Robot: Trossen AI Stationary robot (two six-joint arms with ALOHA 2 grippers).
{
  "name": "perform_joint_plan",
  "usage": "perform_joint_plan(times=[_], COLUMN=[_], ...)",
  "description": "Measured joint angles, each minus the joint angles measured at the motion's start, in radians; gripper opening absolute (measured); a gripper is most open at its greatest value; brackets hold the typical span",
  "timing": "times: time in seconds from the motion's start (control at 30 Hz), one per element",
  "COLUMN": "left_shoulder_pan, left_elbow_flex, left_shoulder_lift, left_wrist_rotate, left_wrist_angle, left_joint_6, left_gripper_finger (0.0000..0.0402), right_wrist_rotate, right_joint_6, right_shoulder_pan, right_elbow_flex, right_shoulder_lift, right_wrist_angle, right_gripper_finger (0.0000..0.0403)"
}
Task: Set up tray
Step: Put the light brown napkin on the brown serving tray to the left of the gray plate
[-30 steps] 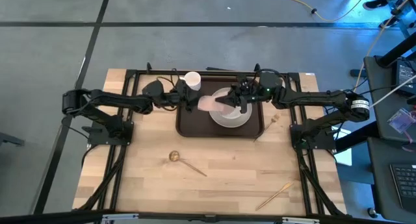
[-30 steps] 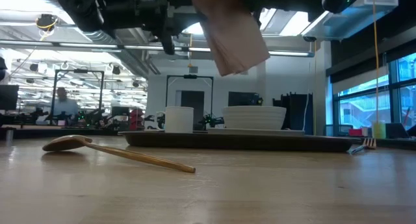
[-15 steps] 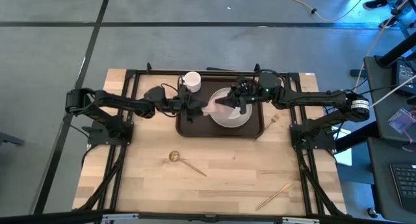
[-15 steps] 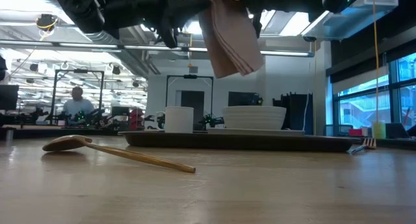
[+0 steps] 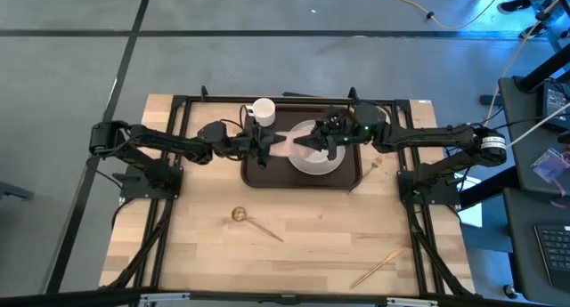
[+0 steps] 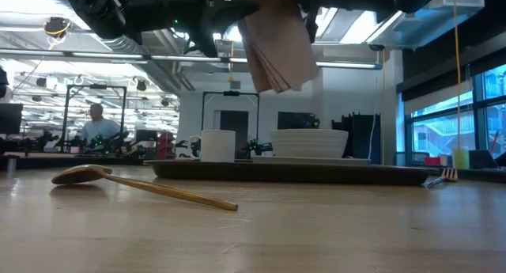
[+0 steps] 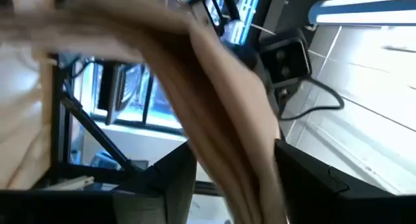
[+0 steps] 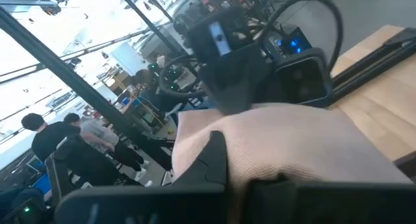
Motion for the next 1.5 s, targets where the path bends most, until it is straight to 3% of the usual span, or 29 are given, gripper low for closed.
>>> perform_joint_plan(times=[0.3, 0.6, 1.0, 1.07, 1.23, 1.37, 1.5], left_shoulder_pan=[0.022, 0.043, 0.132, 0.142, 0.162, 0.188, 0.224], left_elbow_flex=[0.0, 0.0, 0.0, 0.0, 0.0, 0.0, 0.001], left_shoulder_lift=[0.001, 0.001, 0.0, -0.001, -0.001, -0.002, -0.003], left_wrist_rotate=[-0.031, 0.032, 0.112, 0.139, 0.226, 0.286, 0.348], left_wrist_angle=[-0.005, -0.037, 0.0, 0.017, 0.025, 0.029, 0.13], left_joint_6=[0.095, 0.157, 0.375, 0.401, 0.463, 0.498, 0.51], left_gripper_finger=[0.0164, 0.0138, 0.0013, 0.0009, 0.0005, 0.0005, 0.0005], right_wrist_rotate=[0.016, 0.015, 0.012, 0.014, 0.008, -0.045, -0.031], right_joint_6=[0.003, -0.001, 0.026, 0.022, 0.04, 0.112, 0.163], right_shoulder_pan=[0.019, 0.019, 0.05, 0.051, 0.051, 0.054, 0.075], right_elbow_flex=[0.0, 0.0, 0.0, 0.0, 0.0, 0.0, 0.001], right_shoulder_lift=[0.003, 0.006, 0.006, 0.006, 0.006, 0.006, 0.005], right_wrist_angle=[0.06, 0.111, 0.099, 0.1, 0.101, 0.087, -0.05], right_gripper_finger=[0.0, 0.0, 0.0001, 0.0007, 0.0049, 0.0108, 0.0172])
